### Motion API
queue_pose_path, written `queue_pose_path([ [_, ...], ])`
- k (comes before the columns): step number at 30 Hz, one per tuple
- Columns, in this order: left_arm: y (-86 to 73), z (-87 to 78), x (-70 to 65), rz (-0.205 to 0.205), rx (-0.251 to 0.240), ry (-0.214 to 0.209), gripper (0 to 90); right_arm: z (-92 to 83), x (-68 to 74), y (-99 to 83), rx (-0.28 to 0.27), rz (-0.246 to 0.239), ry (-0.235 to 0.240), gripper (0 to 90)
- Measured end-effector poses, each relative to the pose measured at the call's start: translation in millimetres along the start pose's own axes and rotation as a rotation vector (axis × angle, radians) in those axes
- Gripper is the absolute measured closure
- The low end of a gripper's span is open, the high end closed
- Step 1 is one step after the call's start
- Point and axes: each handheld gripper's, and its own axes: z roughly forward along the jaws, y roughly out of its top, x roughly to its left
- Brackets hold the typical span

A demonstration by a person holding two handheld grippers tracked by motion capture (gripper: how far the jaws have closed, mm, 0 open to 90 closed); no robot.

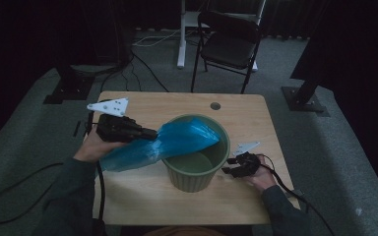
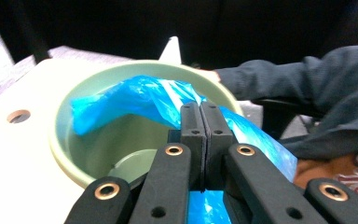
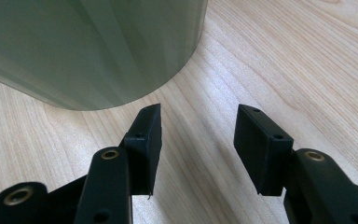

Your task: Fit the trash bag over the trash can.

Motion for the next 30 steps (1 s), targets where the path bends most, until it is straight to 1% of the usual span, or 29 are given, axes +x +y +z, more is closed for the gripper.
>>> queue_pose_path([
  [3,1.4,9.4,6.7,-0.016,0.011,0.03,89.4,-0.6,-0.5,-0.4,0.0,-0.001,-0.001,51.0],
  [4,1.4,9.4,6.7,-0.016,0.011,0.03,89.4,-0.6,-0.5,-0.4,0.0,-0.001,-0.001,51.0],
  [5,2.6,16.4,11.6,-0.031,0.024,0.058,89.4,-0.8,-0.6,-0.5,-0.001,0.001,-0.001,51.0],
  [11,2.1,33.0,23.2,-0.066,0.059,0.126,89.4,-1.0,-0.3,-0.2,-0.002,-0.001,-0.002,51.0],
  [12,2.1,33.0,23.2,-0.066,0.059,0.126,89.4,-1.0,-0.3,-0.2,-0.002,-0.001,-0.002,51.0],
  [13,1.8,37.3,26.3,-0.076,0.067,0.146,89.4,-1.0,-0.4,-0.1,-0.002,-0.001,-0.001,51.0],
  [14,1.4,40.5,28.9,-0.085,0.063,0.153,89.4,-0.9,-0.6,-0.2,-0.002,-0.001,-0.001,51.0],
  [15,1.4,40.5,28.9,-0.085,0.063,0.153,89.3,-0.9,-0.6,-0.2,-0.002,-0.001,-0.001,51.0],
  [16,1.5,44.9,31.7,-0.094,0.056,0.168,89.4,-1.0,-1.0,-0.3,-0.004,-0.003,-0.001,51.0],
  [17,1.5,44.9,31.7,-0.094,0.056,0.168,89.4,-1.0,-1.0,-0.3,-0.004,-0.003,-0.001,51.0],
  [18,2.0,48.8,33.0,-0.098,0.056,0.189,89.4,-1.2,-0.9,-0.2,-0.005,-0.003,-0.001,51.2],
  [19,2.0,48.8,33.0,-0.098,0.056,0.189,89.4,-1.2,-0.9,-0.2,-0.005,-0.003,-0.001,51.2],
  [20,2.5,53.5,34.6,-0.101,0.065,0.21,89.3,-1.4,-0.5,-0.2,-0.004,-0.001,0.001,51.3],
  [23,2.5,58.1,36.0,-0.108,0.063,0.222,89.3,-1.8,-0.5,-0.1,-0.007,-0.001,0.003,51.4],
  [25,2.5,65.5,37.2,-0.109,0.074,0.245,89.3,-1.9,-0.7,-0.1,-0.009,-0.002,0.003,51.3],
  [28,2.3,74.0,37.2,-0.106,0.096,0.255,89.3,-1.9,-0.7,-0.2,-0.008,-0.003,0.003,51.4],
  [29,2.3,74.0,37.2,-0.106,0.096,0.255,89.3,-1.9,-0.7,-0.2,-0.008,-0.003,0.003,51.4],
  [30,2.5,78.5,36.9,-0.102,0.108,0.259,89.3,-1.9,-0.7,-0.2,-0.008,-0.003,0.003,51.4],
])
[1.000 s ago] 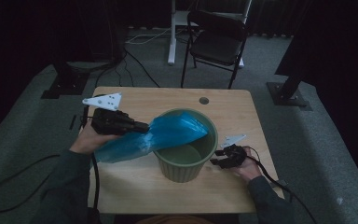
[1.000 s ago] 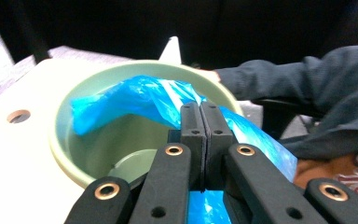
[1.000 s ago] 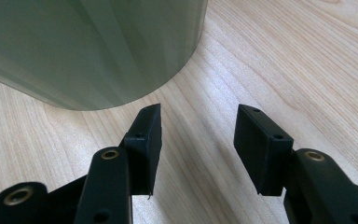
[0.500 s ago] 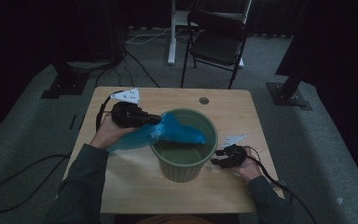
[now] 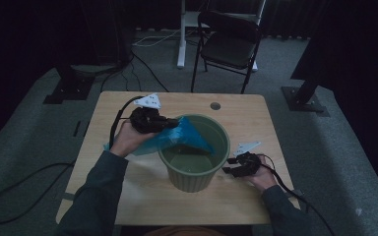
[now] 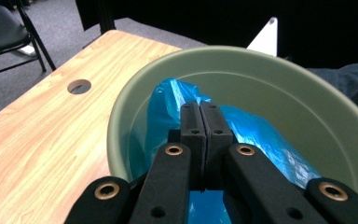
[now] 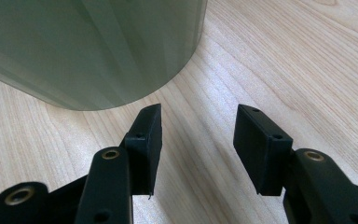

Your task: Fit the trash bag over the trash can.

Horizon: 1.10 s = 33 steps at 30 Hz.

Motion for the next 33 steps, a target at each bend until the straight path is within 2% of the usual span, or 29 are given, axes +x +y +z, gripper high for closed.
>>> queue_pose_path([
  [8,-1.0,20.5,-6.3,0.01,0.053,0.032,88.0,-0.9,0.0,0.1,-0.003,-0.003,-0.001,51.4],
  [9,-4.5,28.1,-7.2,0.014,0.081,0.042,88.0,-1.3,0.1,0.2,-0.002,0.001,-0.001,51.4],
  [11,-6.9,33.4,-8.0,0.016,0.1,0.044,86.6,-1.8,0.4,0.3,-0.004,0.0,-0.001,51.4],
  [15,-6.4,33.9,-10.3,0.023,0.092,0.039,81.1,-1.9,0.9,0.6,-0.004,0.0,0.0,51.4],
  [16,-5.3,31.6,-11.2,0.028,0.081,0.036,76.9,-2.0,1.2,1.0,-0.007,-0.003,0.0,51.4],
  [21,-0.6,11.9,-14.5,0.033,0.026,0.054,72.1,-4.4,4.4,2.8,-0.015,-0.012,0.003,51.4],
  [25,-0.7,-12.8,-13.4,0.02,-0.025,0.104,71.3,-7.9,9.3,5.6,-0.028,-0.028,0.006,51.4],
  [29,-9.3,-34.7,-10.2,-0.001,-0.041,0.154,71.4,-11.2,14.0,8.4,-0.04,-0.039,0.011,51.6],
  [33,-24.9,-55.0,-10.3,-0.033,-0.066,0.193,71.4,-16.8,19.4,11.8,-0.066,-0.048,0.019,51.7],
])
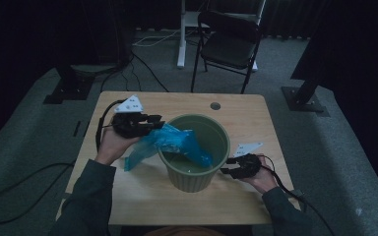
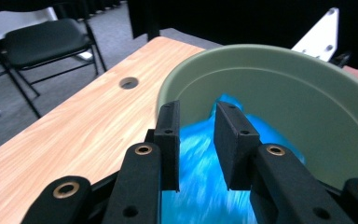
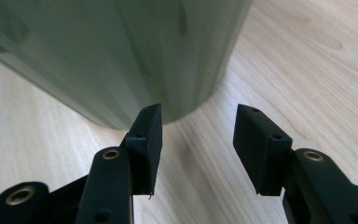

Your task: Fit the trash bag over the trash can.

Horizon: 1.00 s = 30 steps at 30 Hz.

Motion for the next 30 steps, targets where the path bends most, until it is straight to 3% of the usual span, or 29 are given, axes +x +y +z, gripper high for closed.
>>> queue_pose_path([
  [10,-37.2,-32.8,-7.3,-0.058,-0.015,0.06,71.4,-7.3,13.8,6.5,-0.036,-0.026,0.024,52.2],
  [17,-59.4,-36.8,-23.0,-0.077,-0.019,0.013,71.5,-12.2,24.0,8.7,-0.048,-0.039,0.03,52.3],
  [18,-63.3,-33.1,-30.3,-0.06,-0.002,0.0,71.5,-12.6,24.9,8.9,-0.053,-0.042,0.029,52.3],
  [20,-62.8,-30.5,-32.8,-0.045,0.016,0.014,71.3,-14.0,26.6,10.6,-0.06,-0.042,0.03,52.3],
  [23,-61.6,-30.7,-30.0,-0.049,0.009,0.023,71.2,-12.7,26.5,13.1,-0.064,-0.045,0.031,52.3],
  [26,-60.3,-34.9,-20.0,-0.072,-0.013,0.06,71.3,-11.6,26.1,15.5,-0.07,-0.049,0.031,52.3],
  [27,-60.3,-38.6,-10.2,-0.086,-0.029,0.092,71.3,-10.6,25.8,17.2,-0.074,-0.05,0.031,52.3],
  [29,-60.3,-38.6,-10.2,-0.086,-0.029,0.092,71.3,-10.0,25.4,17.9,-0.076,-0.052,0.029,52.3],
  [30,-61.3,-41.2,5.9,-0.115,-0.046,0.134,71.3,-10.0,25.4,17.9,-0.076,-0.052,0.029,52.3],
])
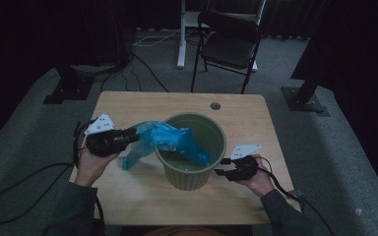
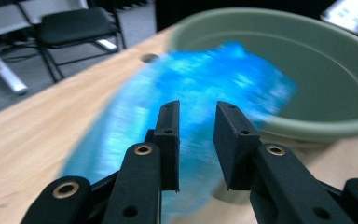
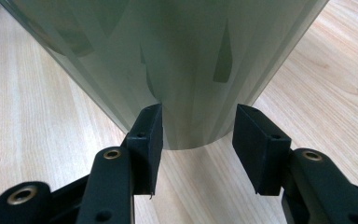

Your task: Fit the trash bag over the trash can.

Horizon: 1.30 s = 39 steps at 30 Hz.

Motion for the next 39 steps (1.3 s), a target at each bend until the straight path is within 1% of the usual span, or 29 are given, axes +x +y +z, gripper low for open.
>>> queue_pose_path([
  [1,0.1,0.5,5.8,-0.008,-0.001,0.016,71.4,2.4,-0.5,2.2,-0.004,-0.001,0.001,52.3],
  [4,0.2,3.8,20.5,-0.032,-0.002,0.04,69.5,4.7,-0.5,4.0,-0.008,0.0,0.007,52.3],
  [5,0.2,3.8,20.5,-0.032,-0.002,0.04,68.4,5.1,-0.6,4.0,-0.008,0.004,0.008,52.3],
  [6,0.2,7.0,28.5,-0.039,-0.006,0.036,65.2,5.4,-1.0,4.1,-0.008,0.005,0.009,52.3],
  [8,-0.3,10.0,34.0,-0.046,-0.017,0.001,60.9,5.5,-1.2,4.0,-0.008,0.006,0.008,52.2],
  [9,-0.4,11.8,35.9,-0.044,-0.014,0.0,59.5,5.6,-1.3,4.0,-0.007,0.007,0.007,52.2],
  [10,-0.5,14.0,38.0,-0.046,-0.01,-0.015,56.9,5.6,-1.3,4.0,-0.007,0.005,0.008,52.2],
  [11,-0.5,14.0,38.0,-0.046,-0.01,-0.015,54.9,5.6,-1.3,4.0,-0.007,0.005,0.008,52.2],
  [12,-0.9,17.3,40.7,-0.052,-0.008,-0.035,54.9,5.7,-1.5,4.0,-0.006,0.004,0.008,52.2],
  [13,-1.3,22.8,43.5,-0.053,0.002,-0.067,50.7,5.7,-1.4,4.0,-0.005,0.004,0.008,52.2],
  [14,-1.3,22.8,43.5,-0.053,0.002,-0.067,48.0,5.7,-1.4,4.0,-0.005,0.004,0.008,52.2],
  [15,-1.7,28.4,45.3,-0.057,0.021,-0.084,46.6,5.9,-1.4,4.0,-0.005,0.004,0.009,52.2],
  [16,-1.7,28.4,45.3,-0.057,0.021,-0.084,46.1,5.9,-1.4,4.0,-0.005,0.004,0.009,52.2],
  [17,-2.2,32.8,47.1,-0.061,0.039,-0.103,46.1,5.9,-1.5,4.0,-0.005,0.003,0.011,52.2],
  [18,-2.2,32.8,47.1,-0.061,0.039,-0.103,46.0,5.9,-1.5,4.0,-0.005,0.003,0.011,52.2],
  [19,-3.9,39.5,50.9,-0.079,0.048,-0.113,46.0,6.0,-1.5,4.0,-0.004,0.002,0.012,52.2],
  [20,-4.6,41.7,53.3,-0.096,0.048,-0.124,46.3,6.0,-1.1,3.9,-0.001,0.002,0.018,52.2],
  [21,-5.9,45.4,56.9,-0.12,0.05,-0.127,47.0,5.9,-0.9,3.9,0.0,0.002,0.019,52.2],
  [23,-6.2,47.0,57.7,-0.127,0.056,-0.125,48.8,5.8,-0.8,3.9,0.0,0.003,0.02,52.2],
  [24,-6.2,50.4,56.5,-0.126,0.071,-0.129,59.9,5.4,-0.9,3.9,-0.002,0.002,0.019,52.2],
  [25,-6.2,50.4,56.5,-0.126,0.071,-0.129,64.9,5.0,-0.7,4.0,-0.003,0.004,0.019,52.2],
  [26,-5.7,51.7,55.0,-0.121,0.078,-0.128,64.9,5.0,-0.7,4.0,-0.003,0.004,0.019,52.2],
  [27,-4.8,52.7,53.4,-0.118,0.084,-0.123,70.2,4.8,-0.9,4.0,-0.005,0.003,0.019,52.2],
  [30,-3.0,53.6,51.5,-0.114,0.084,-0.129,84.6,4.1,-0.5,3.9,-0.004,0.002,0.018,52.3],
  [31,-0.8,53.8,49.0,-0.105,0.077,-0.119,84.6,3.6,-0.2,3.9,-0.004,0.001,0.019,52.2],
  [32,0.1,53.9,48.4,-0.106,0.07,-0.122,89.5,1.7,1.4,3.7,-0.006,0.0,0.02,52.3],
  [36,4.6,52.9,46.1,-0.096,0.054,-0.117,89.8,-0.6,2.9,3.5,-0.014,0.0,0.02,52.3],
  [37,10.1,51.9,43.1,-0.088,0.041,-0.112,89.8,-0.8,3.1,3.7,-0.021,0.004,0.024,52.5],
  [39,11.9,51.7,42.1,-0.083,0.038,-0.113,89.9,-0.4,3.0,3.9,-0.021,0.004,0.024,52.5],
])
